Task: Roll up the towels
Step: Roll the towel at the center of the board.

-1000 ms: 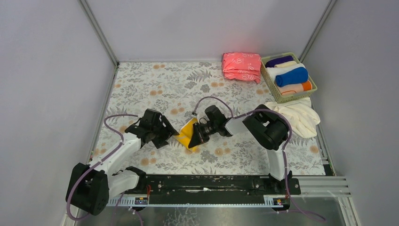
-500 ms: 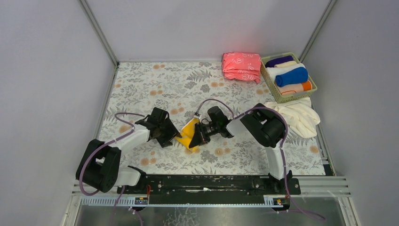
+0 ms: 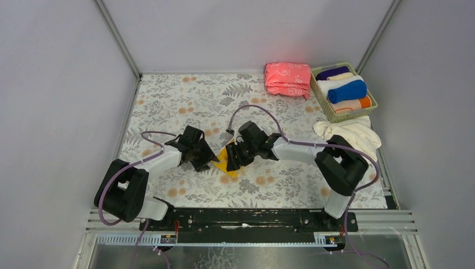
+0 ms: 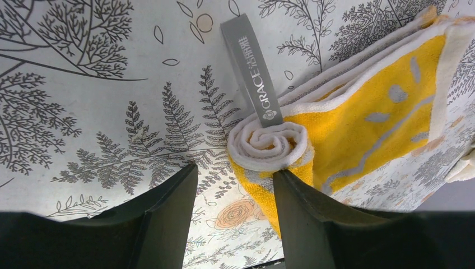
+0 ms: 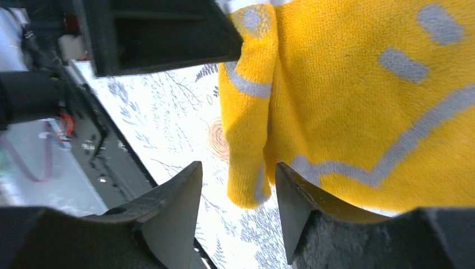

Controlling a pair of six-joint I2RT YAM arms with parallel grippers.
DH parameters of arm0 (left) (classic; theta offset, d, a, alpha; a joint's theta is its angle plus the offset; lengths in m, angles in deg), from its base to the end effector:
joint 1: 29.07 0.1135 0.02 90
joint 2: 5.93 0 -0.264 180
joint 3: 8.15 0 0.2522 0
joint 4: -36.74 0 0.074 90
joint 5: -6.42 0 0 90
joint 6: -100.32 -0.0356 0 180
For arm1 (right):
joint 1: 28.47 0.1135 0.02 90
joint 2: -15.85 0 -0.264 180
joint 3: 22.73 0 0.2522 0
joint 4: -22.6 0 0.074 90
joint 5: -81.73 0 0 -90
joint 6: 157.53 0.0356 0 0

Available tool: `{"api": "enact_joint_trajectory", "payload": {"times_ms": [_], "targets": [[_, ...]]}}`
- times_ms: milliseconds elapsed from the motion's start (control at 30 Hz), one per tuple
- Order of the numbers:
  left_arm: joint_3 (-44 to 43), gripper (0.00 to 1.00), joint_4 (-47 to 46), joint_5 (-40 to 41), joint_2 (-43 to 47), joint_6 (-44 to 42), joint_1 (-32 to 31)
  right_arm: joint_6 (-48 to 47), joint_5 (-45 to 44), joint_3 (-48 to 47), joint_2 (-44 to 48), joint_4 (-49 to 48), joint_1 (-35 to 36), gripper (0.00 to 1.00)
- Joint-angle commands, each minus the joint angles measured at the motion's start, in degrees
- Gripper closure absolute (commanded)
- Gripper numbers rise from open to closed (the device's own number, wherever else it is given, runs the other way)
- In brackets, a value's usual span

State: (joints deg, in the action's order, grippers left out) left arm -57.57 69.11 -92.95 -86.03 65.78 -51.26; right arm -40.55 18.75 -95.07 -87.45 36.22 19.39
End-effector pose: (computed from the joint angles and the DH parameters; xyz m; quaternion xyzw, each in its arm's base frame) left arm 0.2209 -0.0964 0.1476 -0.2592 0.9341 -0.2075 0.1311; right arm 0.2378 0.2869 0.1665 -0.2512 0.8658 0.3993 0.1672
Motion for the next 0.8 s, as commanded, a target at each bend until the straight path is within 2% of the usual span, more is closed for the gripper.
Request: {"api": "enact_joint_trajectory", "payload": {"times_ms": [0,100,300,567,767], "targets": [[2.33,0.48,0.55,3.51,-2.52,-1.48,-0.40,-9.53,-19.84,-4.28,7.00,11.60,5.24,0.42],[1.88,0.48,0.59,3.22,-2.70,-1.58,-0.37,-13.37,-26.71,-5.83,9.48,13.21,10.22,0.42],[1.39,0.48,1.05,3.45,-2.66,-1.67,-0.47,-18.45,-31.30,-8.59,7.59,13.45,16.42,0.43],[1.30,0.48,1.42,3.50,-2.34,-1.76,-0.48,-21.28,-36.99,-9.88,0.74,12.07,17.72,0.43],[1.14,0.48,1.45,3.44,-2.22,-1.67,-0.45,-22.44,-36.85,-9.77,-3.45,12.44,17.82,0.45]]}}
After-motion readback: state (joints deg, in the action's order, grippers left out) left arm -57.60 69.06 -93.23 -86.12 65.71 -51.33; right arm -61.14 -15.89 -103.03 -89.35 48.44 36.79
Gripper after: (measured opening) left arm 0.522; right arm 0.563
